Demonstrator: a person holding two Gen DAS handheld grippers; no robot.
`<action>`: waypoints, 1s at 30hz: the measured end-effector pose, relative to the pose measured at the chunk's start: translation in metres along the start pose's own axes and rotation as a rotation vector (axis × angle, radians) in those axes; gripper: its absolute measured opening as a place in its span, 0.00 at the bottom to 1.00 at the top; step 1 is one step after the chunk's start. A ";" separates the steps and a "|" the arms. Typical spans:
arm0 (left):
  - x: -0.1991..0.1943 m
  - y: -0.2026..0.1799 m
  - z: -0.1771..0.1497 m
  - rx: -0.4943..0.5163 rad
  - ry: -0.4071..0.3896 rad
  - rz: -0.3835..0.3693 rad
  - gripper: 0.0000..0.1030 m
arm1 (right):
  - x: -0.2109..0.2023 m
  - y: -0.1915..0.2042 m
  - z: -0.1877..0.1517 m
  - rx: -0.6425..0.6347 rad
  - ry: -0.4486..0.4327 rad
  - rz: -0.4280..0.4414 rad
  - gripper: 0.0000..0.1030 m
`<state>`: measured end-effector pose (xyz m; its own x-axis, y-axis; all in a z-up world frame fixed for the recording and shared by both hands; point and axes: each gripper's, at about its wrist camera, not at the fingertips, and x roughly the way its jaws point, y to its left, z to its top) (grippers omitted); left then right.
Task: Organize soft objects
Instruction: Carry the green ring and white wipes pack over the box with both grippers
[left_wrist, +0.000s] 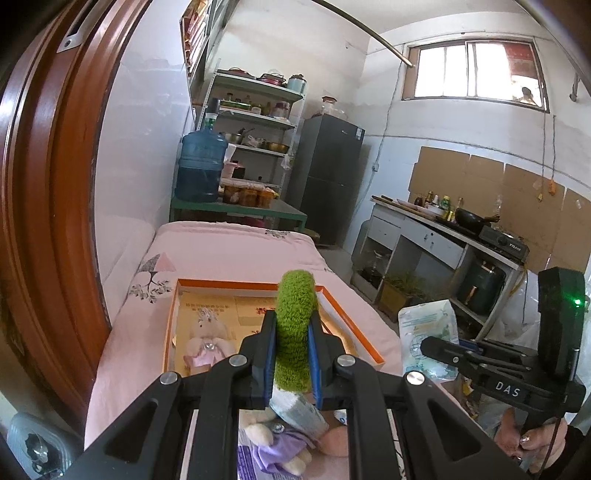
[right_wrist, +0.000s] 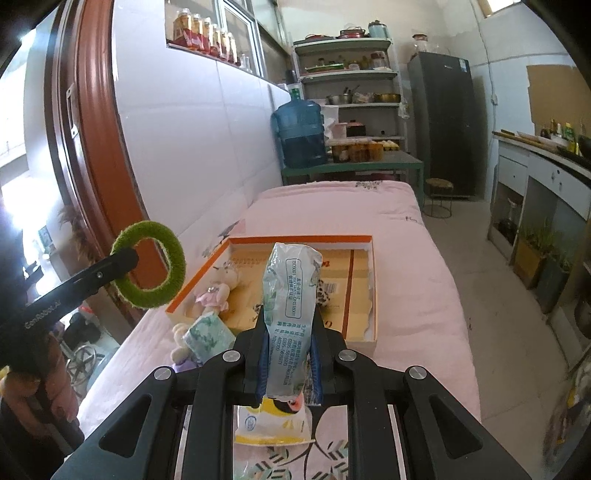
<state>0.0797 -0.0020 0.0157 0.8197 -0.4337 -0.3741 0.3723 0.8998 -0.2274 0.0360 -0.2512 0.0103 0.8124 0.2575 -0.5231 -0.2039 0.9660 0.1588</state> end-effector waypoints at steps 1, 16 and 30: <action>0.001 0.000 0.001 0.003 0.001 0.007 0.15 | 0.001 0.001 0.001 -0.003 -0.001 -0.001 0.18; 0.034 0.009 0.016 -0.019 0.039 0.099 0.15 | 0.022 0.002 0.029 0.030 -0.045 0.042 0.18; 0.067 0.025 0.038 -0.043 0.048 0.144 0.15 | 0.062 -0.005 0.064 0.065 -0.039 0.097 0.18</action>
<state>0.1605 -0.0064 0.0192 0.8413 -0.3030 -0.4477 0.2326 0.9505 -0.2063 0.1223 -0.2410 0.0302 0.8115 0.3471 -0.4701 -0.2477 0.9330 0.2612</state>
